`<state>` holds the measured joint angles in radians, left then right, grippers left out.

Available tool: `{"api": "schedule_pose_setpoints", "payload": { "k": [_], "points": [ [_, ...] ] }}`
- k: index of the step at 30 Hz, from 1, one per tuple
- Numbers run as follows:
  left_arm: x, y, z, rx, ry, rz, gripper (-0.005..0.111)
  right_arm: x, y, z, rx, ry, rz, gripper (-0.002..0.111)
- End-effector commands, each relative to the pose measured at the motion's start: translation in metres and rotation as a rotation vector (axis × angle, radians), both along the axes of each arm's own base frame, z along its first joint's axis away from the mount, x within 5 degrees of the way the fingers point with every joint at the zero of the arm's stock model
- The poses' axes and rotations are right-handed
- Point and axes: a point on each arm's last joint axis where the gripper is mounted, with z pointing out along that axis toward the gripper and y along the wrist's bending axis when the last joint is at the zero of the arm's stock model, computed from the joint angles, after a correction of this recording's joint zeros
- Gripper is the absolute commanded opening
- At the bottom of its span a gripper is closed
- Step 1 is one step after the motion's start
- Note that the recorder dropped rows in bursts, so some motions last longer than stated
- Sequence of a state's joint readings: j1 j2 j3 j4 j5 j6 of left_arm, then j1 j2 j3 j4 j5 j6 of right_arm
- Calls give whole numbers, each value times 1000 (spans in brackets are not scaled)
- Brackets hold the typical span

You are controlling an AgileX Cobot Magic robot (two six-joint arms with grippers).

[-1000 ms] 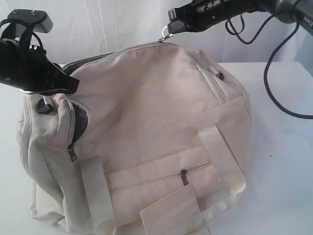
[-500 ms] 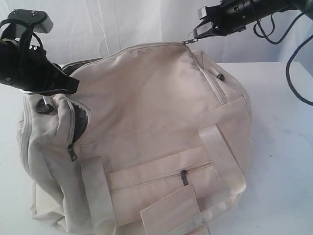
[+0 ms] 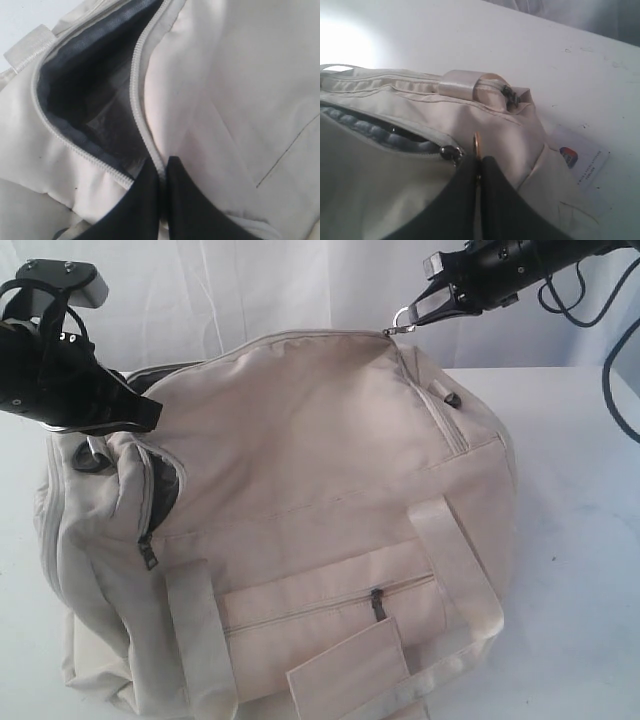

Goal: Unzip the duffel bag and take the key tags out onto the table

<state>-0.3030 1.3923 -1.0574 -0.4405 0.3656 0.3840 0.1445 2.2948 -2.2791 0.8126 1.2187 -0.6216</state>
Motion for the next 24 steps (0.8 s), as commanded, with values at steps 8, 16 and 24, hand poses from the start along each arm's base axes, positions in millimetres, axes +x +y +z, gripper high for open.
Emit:
{"api": "schedule_pose_setpoints", "payload": {
  "k": [8,16,24],
  "points": [
    [-1,0,1,-6,8,0,0,-2,-16,1,-102,12,-52,0],
    [-1,0,1,-6,8,0,0,-3,-18,-1,-136,10,-55,0],
    [0,0,1,-6,5,1,0,-9,-19,17,-121,-16,-63,0]
  ]
}}
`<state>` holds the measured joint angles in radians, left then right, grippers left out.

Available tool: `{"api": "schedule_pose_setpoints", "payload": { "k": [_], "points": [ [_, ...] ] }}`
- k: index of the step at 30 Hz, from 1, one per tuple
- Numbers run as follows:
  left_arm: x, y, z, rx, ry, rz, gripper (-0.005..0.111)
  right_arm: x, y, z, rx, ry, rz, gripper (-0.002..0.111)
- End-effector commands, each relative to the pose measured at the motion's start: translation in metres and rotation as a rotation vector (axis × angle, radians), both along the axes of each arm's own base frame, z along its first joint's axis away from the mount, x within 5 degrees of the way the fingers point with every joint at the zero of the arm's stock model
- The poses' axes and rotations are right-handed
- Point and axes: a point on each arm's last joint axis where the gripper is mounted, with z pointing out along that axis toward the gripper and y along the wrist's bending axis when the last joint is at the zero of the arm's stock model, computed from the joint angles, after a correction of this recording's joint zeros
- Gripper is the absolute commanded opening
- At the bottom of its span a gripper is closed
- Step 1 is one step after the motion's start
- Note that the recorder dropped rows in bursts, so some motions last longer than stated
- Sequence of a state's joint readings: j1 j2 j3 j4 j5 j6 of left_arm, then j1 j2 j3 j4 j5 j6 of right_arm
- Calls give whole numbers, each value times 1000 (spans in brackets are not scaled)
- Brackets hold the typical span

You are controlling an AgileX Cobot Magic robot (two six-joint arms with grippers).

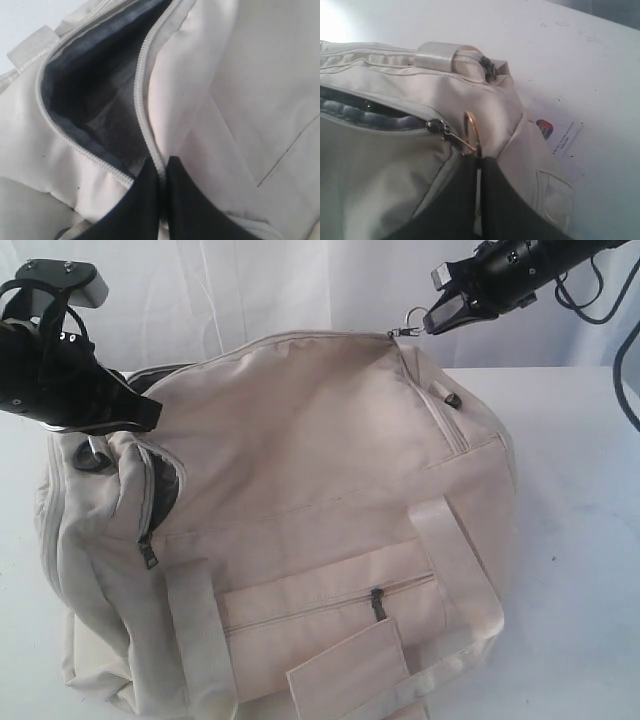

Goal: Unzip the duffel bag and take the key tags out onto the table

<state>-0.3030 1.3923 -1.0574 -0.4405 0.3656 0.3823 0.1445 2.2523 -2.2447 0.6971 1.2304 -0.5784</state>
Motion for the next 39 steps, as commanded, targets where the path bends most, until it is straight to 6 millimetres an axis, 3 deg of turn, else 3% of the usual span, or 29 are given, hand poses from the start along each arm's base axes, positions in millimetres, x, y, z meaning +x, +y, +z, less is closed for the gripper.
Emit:
{"api": "schedule_pose_setpoints", "payload": {
  "k": [1,6,9,13,15,21,24,29,35,39],
  "points": [
    [0,0,1,-5,4,0,0,-4,-10,17,-9,-37,-31,0],
    [2,1,5,7,-51,-1,5,-9,-3,31,86,-53,-8,0],
    [-1,-1,12,44,-37,-85,25,-10,-2,33,105,-59,2,0],
    [-7,-5,25,58,16,-176,63,-10,-1,34,113,-61,7,0],
    [-7,-7,37,50,11,-191,71,-10,0,34,115,-62,10,0],
    [-2,-21,82,8,-166,-220,58,-13,11,35,122,-59,33,0],
    [2,-38,91,7,-303,-267,51,-15,15,35,136,-61,45,0],
    [29,-66,78,12,-340,-278,43,-15,17,37,163,-57,48,0],
    [84,-102,50,31,-237,-353,43,-15,17,37,163,-57,48,0],
    [108,-126,45,95,-265,-498,49,-15,17,37,163,-57,48,0]
  ]
}}
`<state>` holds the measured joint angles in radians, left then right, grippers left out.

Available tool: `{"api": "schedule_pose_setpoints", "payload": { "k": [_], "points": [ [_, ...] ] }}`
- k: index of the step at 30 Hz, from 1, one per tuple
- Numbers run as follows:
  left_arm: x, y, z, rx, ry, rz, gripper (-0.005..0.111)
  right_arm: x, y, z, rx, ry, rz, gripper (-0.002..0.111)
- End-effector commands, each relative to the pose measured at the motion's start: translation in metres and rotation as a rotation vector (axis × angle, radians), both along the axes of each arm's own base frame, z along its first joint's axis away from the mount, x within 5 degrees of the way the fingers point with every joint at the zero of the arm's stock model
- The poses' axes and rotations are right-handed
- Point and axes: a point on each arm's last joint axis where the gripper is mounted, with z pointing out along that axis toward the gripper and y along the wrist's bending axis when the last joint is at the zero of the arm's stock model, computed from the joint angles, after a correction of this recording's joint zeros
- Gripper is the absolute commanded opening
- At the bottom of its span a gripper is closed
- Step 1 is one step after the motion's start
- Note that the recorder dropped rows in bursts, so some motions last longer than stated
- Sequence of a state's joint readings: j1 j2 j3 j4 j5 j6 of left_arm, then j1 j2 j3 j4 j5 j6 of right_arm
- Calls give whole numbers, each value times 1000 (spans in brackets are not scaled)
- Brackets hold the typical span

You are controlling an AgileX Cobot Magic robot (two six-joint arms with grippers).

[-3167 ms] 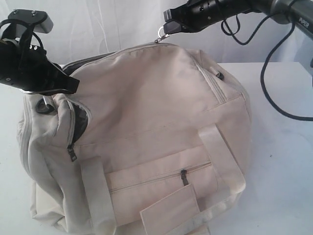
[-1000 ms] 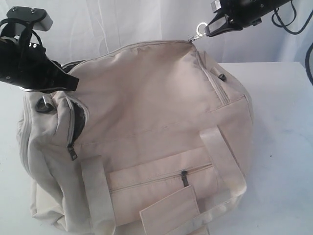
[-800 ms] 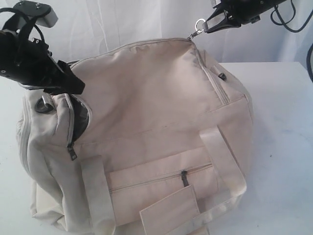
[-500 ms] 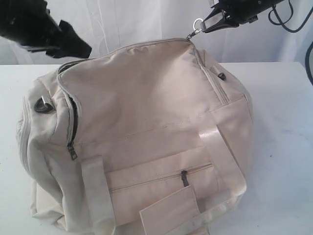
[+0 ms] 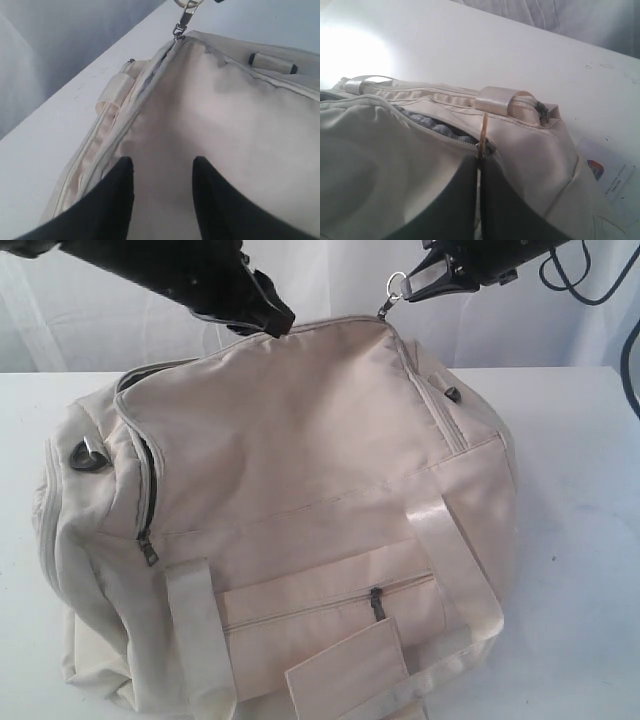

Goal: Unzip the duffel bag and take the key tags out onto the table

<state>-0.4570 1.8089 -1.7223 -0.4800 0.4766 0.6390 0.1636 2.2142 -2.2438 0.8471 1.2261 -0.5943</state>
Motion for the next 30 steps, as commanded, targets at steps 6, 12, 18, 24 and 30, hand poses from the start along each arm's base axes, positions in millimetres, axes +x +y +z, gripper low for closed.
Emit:
{"api": "schedule_pose_setpoints", "payload": {
  "k": [6,12,18,24,30],
  "points": [
    [30,-58,-22,176,-225,-293,64,-3,0,10,14,-29,5,0],
    [42,-76,-30,145,-372,-203,65,-3,0,10,14,-29,5,0],
    [49,-76,-32,132,-418,-155,64,-3,0,10,14,-29,5,0],
    [55,-80,-52,118,-346,-138,20,-3,-1,9,-3,-32,3,0],
    [52,-74,-48,180,-330,-143,0,-3,-2,8,-18,-33,0,0]
  ]
}}
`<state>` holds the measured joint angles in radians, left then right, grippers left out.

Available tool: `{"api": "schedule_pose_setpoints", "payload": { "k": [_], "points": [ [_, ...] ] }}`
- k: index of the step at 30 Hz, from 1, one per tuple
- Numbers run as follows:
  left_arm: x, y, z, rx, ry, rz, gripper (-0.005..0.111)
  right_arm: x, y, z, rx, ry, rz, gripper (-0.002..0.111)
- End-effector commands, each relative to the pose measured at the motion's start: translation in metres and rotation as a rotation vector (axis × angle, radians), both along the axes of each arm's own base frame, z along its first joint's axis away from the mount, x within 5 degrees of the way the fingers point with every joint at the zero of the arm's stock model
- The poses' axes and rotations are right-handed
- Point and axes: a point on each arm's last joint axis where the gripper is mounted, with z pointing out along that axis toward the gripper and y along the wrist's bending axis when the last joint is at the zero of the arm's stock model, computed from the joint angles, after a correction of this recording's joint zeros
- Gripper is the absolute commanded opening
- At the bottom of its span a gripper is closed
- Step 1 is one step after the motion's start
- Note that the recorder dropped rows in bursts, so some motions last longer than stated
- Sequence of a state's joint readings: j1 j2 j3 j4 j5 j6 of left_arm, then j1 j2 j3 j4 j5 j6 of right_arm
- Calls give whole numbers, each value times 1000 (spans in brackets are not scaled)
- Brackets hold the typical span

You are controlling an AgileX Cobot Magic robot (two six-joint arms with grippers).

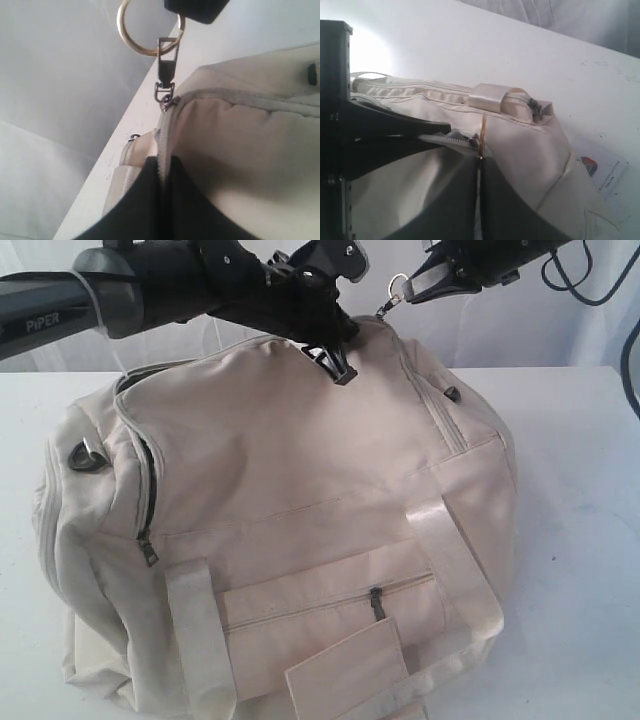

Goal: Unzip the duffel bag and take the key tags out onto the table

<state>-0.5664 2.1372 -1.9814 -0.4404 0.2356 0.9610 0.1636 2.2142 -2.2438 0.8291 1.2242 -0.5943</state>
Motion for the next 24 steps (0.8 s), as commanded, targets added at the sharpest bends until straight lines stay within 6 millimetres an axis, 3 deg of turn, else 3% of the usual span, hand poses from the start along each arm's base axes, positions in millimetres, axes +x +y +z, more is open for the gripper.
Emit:
{"api": "schedule_pose_setpoints", "payload": {
  "k": [1,9,16,24],
  "points": [
    [-3,5,7,21,27,25,0,-3,-2,8,-9,-28,1,0],
    [8,29,0,14,149,173,0,-3,-7,-1,-78,31,-58,0],
    [8,30,-1,18,155,173,0,-18,-7,-15,-104,92,-28,0],
    [8,30,-1,23,159,172,0,-37,-10,-10,-127,79,16,0]
  ]
}}
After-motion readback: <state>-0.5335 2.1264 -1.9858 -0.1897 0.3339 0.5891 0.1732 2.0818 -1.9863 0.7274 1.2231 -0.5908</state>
